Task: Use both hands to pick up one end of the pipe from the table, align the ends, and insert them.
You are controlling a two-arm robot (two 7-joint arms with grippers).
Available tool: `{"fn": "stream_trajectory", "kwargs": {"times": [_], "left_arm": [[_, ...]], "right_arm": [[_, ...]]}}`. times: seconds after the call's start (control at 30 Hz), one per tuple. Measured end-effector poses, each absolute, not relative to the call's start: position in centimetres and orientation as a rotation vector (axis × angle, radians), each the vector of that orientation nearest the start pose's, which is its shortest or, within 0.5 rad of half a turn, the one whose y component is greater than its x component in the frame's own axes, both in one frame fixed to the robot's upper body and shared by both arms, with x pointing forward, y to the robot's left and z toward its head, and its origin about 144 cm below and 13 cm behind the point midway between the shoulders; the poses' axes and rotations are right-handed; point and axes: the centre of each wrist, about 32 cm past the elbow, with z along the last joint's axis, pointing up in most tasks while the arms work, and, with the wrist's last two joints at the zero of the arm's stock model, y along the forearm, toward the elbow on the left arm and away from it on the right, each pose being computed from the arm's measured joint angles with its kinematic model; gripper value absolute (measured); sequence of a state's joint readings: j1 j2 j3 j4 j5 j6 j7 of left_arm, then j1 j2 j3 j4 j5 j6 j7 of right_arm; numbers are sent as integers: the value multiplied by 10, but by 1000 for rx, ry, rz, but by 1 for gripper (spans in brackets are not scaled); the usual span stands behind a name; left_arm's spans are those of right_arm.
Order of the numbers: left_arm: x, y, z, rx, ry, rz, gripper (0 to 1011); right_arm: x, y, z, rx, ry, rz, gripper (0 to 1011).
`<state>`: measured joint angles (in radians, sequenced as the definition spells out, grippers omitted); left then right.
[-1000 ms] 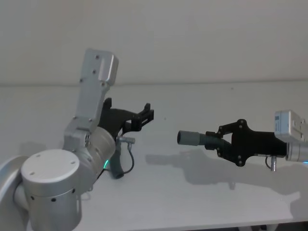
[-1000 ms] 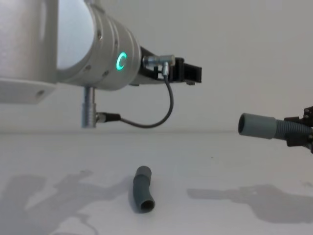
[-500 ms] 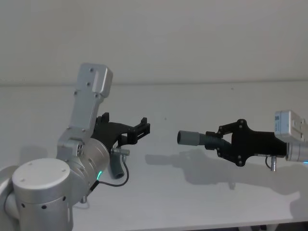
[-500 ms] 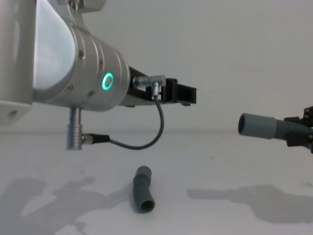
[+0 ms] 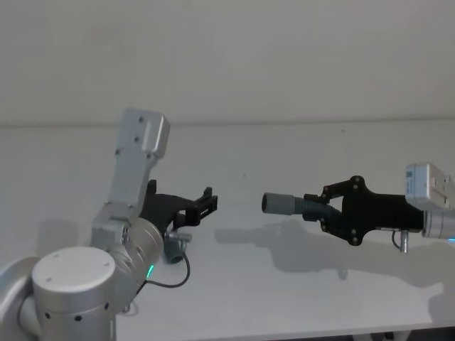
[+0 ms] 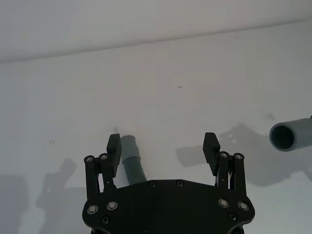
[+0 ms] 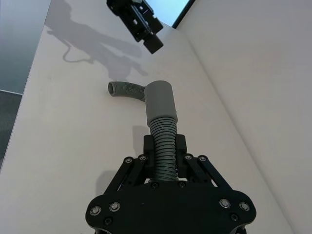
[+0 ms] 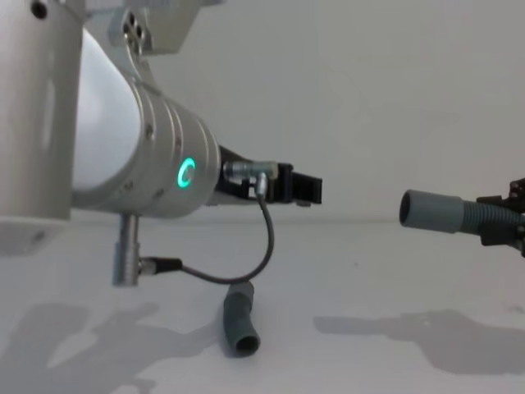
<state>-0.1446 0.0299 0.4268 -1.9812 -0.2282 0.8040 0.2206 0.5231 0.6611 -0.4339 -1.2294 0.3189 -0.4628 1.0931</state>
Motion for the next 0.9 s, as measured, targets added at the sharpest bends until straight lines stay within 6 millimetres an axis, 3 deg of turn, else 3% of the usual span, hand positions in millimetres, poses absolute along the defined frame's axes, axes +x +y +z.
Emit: {"fn": "stream_trajectory", "kwargs": {"times": [0.9], "left_arm": [[428,103,1270,255,272,1328,1001]], "right_arm": [[570,-373,1239,-292,-551,-252,223]]}}
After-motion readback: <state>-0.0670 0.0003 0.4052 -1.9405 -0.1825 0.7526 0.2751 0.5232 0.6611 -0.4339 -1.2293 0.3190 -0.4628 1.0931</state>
